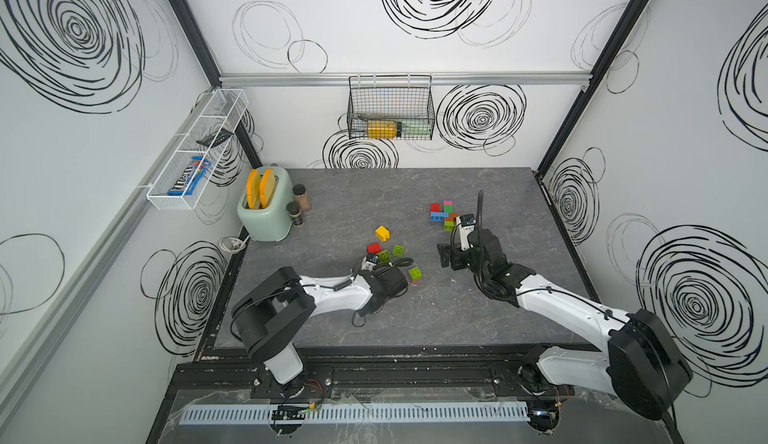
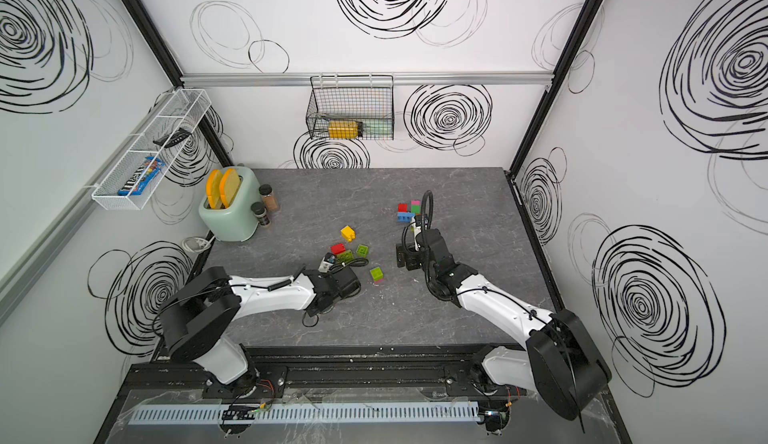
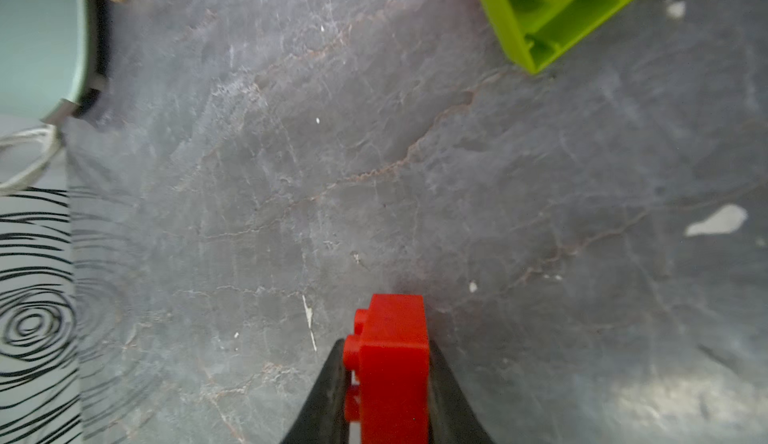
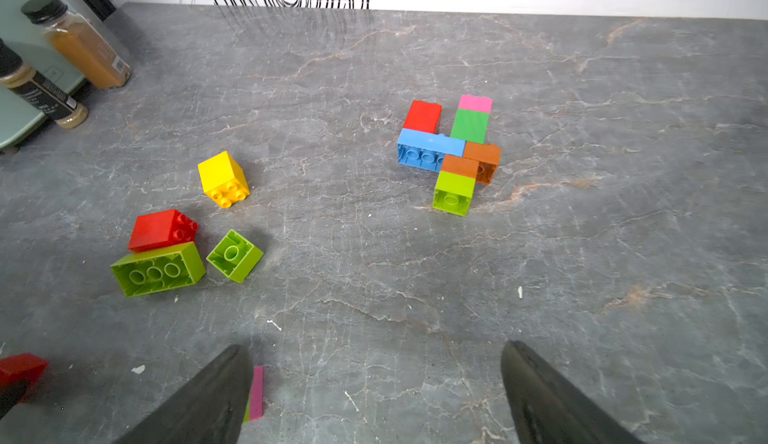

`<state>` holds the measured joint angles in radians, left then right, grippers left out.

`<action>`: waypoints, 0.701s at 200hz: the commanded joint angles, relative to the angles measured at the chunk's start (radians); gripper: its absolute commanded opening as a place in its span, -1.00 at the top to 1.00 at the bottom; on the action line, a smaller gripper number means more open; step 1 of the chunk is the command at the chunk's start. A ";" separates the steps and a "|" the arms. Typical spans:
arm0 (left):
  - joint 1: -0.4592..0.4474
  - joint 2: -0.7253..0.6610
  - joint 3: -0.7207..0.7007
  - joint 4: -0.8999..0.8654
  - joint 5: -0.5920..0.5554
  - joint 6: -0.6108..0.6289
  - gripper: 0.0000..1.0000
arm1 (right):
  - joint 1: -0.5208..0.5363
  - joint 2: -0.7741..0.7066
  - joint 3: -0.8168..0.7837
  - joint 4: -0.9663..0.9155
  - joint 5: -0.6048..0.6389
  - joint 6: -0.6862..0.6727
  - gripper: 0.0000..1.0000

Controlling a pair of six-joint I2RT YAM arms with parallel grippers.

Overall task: Assemble the number 4 with lego
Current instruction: Place the lego brick at the center of the board.

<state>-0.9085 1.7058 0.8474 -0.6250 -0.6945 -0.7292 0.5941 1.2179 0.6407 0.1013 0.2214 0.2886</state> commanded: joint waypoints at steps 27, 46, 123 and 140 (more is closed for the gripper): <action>-0.084 0.147 0.048 -0.154 -0.040 -0.090 0.64 | -0.010 -0.036 -0.021 0.001 0.014 0.005 -0.95; -0.106 0.163 0.092 -0.167 -0.022 -0.072 0.51 | -0.010 -0.024 -0.014 -0.006 0.008 0.004 -0.95; -0.184 0.259 0.219 -0.239 -0.039 -0.041 0.30 | -0.010 -0.004 0.008 -0.020 0.018 0.007 -0.95; -0.192 0.257 0.229 -0.238 -0.034 -0.036 0.29 | -0.009 -0.003 0.009 -0.023 0.027 0.004 -0.95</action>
<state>-1.0874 1.9446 1.0573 -0.8425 -0.7788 -0.7559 0.5896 1.2102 0.6361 0.0906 0.2272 0.2897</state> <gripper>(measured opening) 0.349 0.976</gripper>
